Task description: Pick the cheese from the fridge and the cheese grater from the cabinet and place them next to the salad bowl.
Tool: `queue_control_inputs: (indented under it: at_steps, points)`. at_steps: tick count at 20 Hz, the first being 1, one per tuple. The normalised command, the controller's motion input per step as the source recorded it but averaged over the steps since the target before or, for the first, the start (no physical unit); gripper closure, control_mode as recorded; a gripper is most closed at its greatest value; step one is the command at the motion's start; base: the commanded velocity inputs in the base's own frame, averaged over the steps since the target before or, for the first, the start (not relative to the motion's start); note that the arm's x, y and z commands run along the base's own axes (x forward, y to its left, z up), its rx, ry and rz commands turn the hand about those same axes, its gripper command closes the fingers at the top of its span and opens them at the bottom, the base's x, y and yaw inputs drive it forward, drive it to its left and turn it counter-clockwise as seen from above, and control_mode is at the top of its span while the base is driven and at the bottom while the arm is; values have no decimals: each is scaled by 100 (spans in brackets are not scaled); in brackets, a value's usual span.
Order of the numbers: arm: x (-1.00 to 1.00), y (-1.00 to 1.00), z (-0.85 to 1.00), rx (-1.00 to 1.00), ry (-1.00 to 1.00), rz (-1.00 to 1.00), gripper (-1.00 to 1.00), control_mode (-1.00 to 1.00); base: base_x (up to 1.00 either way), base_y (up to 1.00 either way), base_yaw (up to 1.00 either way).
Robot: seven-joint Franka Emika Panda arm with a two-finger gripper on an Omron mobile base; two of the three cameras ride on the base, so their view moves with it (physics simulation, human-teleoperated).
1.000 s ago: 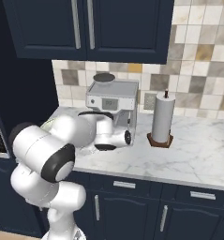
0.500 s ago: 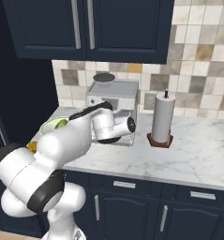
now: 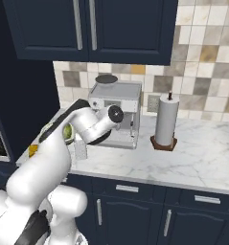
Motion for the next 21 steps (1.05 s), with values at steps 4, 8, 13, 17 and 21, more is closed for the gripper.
queue_control_inputs:
  at_steps: [4,8,13,17,21]
  points:
    - [-59,47,58,-16,0,-21,-100,-100,0,0,0]
    - [-78,42,67,-17,0,-16,-100,-100,0,0,0]
    - [-93,47,80,-16,0,-8,-100,-100,0,0,0]
    - [-94,32,88,-15,-2,0,-100,-100,0,0,0]
    - [-84,4,99,-8,-5,-2,-100,-100,0,0,0]
